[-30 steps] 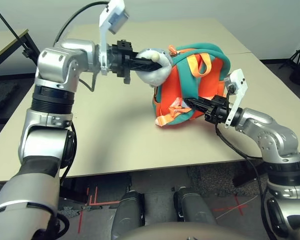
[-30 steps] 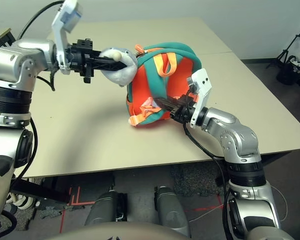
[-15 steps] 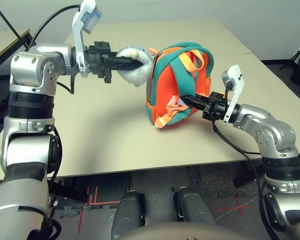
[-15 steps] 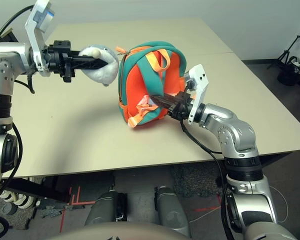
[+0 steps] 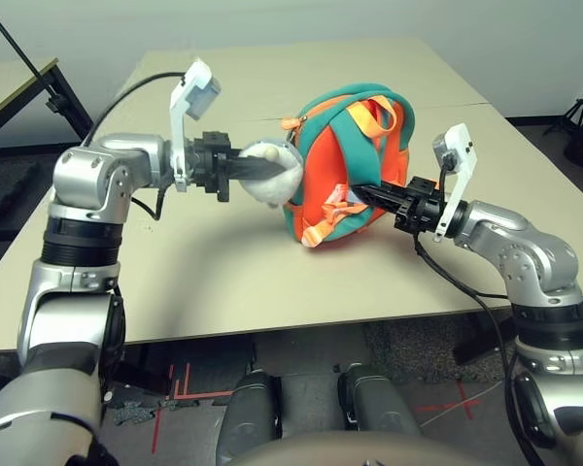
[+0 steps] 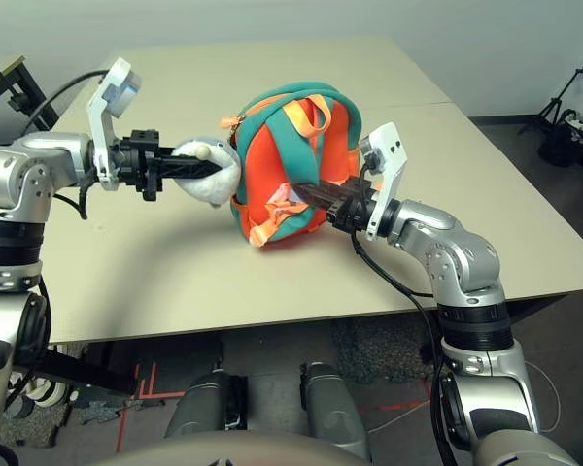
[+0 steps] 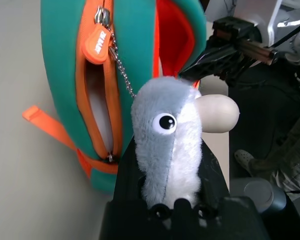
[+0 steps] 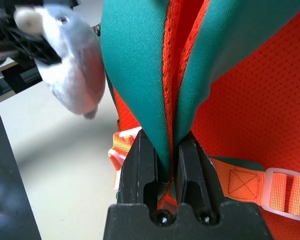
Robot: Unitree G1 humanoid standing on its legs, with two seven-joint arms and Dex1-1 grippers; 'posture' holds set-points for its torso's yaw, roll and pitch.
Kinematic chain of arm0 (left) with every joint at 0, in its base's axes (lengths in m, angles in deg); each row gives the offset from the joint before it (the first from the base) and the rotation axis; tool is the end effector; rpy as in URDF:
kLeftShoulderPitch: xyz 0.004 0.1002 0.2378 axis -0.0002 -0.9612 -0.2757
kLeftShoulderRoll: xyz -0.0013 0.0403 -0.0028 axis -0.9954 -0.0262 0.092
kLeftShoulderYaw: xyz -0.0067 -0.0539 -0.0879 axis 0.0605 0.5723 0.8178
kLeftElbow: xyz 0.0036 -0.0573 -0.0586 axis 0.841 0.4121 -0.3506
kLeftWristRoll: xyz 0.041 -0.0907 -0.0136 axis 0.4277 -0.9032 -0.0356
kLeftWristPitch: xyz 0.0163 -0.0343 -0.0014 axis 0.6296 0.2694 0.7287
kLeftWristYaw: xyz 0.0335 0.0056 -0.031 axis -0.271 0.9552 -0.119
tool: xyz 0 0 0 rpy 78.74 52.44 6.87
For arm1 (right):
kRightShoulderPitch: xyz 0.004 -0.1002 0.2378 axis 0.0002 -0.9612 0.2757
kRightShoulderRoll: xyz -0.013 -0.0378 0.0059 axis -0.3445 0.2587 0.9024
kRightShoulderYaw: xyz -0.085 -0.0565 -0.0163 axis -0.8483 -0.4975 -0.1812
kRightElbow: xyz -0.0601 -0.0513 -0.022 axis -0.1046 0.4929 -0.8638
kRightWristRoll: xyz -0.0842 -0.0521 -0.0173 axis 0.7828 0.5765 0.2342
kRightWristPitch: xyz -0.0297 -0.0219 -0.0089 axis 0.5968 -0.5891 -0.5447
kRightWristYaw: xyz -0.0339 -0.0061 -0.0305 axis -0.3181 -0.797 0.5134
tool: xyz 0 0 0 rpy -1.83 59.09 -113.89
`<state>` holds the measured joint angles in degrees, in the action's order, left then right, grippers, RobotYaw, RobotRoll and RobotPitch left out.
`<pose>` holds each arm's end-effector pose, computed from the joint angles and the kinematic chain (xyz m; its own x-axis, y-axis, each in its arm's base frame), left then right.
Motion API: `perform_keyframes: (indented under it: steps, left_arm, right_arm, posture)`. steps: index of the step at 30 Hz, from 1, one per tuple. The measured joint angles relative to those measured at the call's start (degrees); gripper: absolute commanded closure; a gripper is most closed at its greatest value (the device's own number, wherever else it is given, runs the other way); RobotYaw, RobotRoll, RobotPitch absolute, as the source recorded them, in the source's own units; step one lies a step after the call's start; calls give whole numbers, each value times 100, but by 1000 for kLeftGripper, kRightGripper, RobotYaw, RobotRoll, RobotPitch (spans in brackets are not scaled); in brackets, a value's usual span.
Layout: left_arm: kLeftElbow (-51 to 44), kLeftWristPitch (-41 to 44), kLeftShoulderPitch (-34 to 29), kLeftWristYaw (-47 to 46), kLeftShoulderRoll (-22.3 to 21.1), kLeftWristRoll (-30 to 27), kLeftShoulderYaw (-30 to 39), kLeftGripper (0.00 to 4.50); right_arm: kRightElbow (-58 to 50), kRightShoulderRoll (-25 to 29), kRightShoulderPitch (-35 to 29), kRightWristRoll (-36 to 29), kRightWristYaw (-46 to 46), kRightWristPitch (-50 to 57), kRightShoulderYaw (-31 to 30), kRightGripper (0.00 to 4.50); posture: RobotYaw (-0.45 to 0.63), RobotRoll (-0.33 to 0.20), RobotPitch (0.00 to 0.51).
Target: Put the pencil case into the backpack and zip it.
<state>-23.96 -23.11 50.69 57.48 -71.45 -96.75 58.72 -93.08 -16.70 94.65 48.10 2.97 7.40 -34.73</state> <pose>0.3046 0.2180 0.2148 0.2760 -0.9246 -0.2624 0.9162 0.3356 -0.2191 0.2623 -0.1933 0.1576 0.5675 0.8221 -0.0451 -0.8029 0.5647 0.1911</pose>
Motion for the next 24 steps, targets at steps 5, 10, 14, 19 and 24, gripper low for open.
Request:
perform_keyframes:
  steps: [5,10,14,19,24]
  left_arm:
    - [-17,97,-374,-167,61,-40,2,4034]
    - [-54,168,-540,-330,67,-157,105,4034]
    - [-225,245,-737,-434,84,-256,175,4034]
    - [-255,311,-1085,-618,248,-322,169,4034]
    - [-190,274,-1301,-758,320,-273,38,4034]
  right_arm:
    - [-9,12,0,-11,-33,1,12,4305]
    - [-10,18,0,-12,-50,1,21,4305]
    - [-10,17,0,-11,-53,1,21,4305]
    - [-10,15,0,-10,-55,-1,21,4305]
    - [-6,14,1,-6,-58,-5,21,4305]
  posture:
    - [-120,0,14]
    - [-111,0,12]
    - [-110,0,11]
    - [-107,0,9]
    - [-105,0,9]
